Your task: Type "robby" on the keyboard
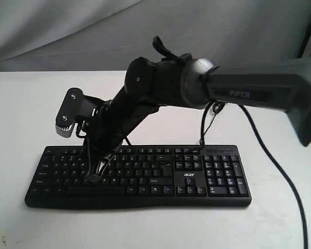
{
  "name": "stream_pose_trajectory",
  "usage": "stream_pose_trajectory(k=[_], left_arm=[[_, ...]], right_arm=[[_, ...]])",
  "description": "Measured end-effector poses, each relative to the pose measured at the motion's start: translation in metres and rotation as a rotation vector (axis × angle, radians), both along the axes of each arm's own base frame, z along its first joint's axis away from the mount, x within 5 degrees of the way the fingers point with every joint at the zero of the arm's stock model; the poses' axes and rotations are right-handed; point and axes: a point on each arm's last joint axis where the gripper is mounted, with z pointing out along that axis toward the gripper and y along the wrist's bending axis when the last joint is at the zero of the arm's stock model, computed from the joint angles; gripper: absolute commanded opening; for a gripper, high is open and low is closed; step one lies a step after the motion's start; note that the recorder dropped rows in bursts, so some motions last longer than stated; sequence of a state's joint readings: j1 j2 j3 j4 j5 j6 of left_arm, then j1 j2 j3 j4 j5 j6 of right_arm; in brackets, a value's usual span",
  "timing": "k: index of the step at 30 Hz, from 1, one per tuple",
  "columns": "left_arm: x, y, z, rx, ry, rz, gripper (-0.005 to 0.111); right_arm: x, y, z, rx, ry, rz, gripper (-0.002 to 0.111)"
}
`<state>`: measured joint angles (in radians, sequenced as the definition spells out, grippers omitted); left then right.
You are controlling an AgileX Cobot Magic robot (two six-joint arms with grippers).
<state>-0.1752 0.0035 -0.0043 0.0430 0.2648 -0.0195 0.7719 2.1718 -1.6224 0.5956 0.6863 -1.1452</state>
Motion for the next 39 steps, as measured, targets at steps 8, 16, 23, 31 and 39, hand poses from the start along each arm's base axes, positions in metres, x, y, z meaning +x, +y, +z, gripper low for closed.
stream_pose_trajectory(k=[8, 16, 23, 31, 39], left_arm=[[0.0, 0.0, 0.0, 0.0, 0.0, 0.0, 0.0], [0.0, 0.0, 0.0, 0.0, 0.0, 0.0, 0.0], [0.0, 0.0, 0.0, 0.0, 0.0, 0.0, 0.0], [0.0, 0.0, 0.0, 0.0, 0.0, 0.0, 0.0], [0.0, 0.0, 0.0, 0.0, 0.0, 0.0, 0.0]], right_arm=[[0.009, 0.013, -0.01, -0.015, 0.037, 0.04, 0.0], [0.02, 0.023, -0.016, 0.002, 0.019, 0.04, 0.0], [0.025, 0.028, -0.022, -0.001, 0.023, 0.036, 0.0], [0.026, 0.028, -0.035, -0.026, 0.045, 0.024, 0.0], [0.026, 0.028, -0.035, -0.028, 0.043, 0.03, 0.0]])
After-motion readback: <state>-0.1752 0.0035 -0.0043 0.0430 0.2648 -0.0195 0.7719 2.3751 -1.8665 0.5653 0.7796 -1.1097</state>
